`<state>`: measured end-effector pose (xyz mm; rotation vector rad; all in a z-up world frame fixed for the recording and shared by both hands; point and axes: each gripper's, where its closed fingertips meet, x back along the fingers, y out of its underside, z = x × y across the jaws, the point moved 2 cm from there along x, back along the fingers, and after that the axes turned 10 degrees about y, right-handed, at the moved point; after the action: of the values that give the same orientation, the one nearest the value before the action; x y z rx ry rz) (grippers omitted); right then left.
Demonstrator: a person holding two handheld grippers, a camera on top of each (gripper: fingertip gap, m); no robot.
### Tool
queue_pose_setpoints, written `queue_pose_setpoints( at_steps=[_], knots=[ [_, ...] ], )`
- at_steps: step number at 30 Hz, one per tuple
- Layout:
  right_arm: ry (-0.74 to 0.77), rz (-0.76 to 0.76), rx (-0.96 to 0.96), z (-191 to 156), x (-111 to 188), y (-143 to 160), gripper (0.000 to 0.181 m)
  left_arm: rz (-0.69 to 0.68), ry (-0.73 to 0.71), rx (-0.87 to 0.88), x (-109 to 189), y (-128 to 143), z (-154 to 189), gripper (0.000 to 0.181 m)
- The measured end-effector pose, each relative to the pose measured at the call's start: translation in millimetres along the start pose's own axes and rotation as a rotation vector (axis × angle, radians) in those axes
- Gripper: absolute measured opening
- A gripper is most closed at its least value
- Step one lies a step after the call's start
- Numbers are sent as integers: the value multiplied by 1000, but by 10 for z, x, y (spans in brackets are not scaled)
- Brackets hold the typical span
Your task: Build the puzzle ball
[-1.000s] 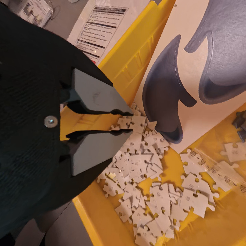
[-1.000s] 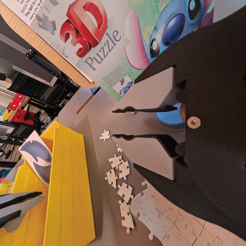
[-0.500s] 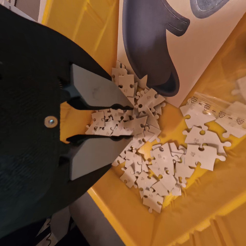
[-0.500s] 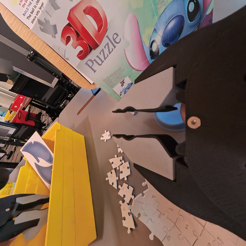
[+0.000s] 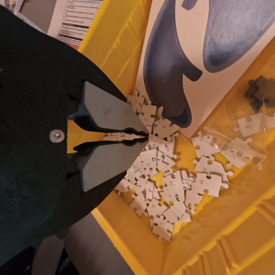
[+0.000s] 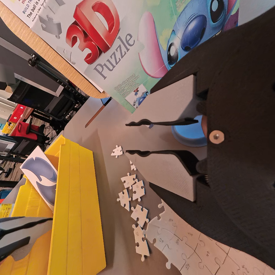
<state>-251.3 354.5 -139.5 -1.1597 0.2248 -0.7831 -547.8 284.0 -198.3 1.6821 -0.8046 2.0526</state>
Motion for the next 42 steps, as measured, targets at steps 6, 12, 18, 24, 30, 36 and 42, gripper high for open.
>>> queue_pose_setpoints(
  at_steps=[6,12,18,24,30,36,42],
  knots=[
    [1,1,1,0,1,-4,28,-24,-53,71,-27,71,-178,18],
    [2,1,0,1,3,-4,28,15,117,-32,-65,-56,215,34],
    [6,5,2,9,12,-13,28,-132,99,-55,-269,85,264,27],
    [3,5,0,7,11,-13,28,-101,48,-29,-99,113,186,5],
    [2,1,1,-1,2,-5,28,-107,-32,39,-8,224,-58,0],
    [6,2,2,4,6,-7,28,-33,63,43,-30,112,11,27],
    [6,2,2,8,8,-8,28,-68,129,-49,-217,15,253,32]
  ],
)
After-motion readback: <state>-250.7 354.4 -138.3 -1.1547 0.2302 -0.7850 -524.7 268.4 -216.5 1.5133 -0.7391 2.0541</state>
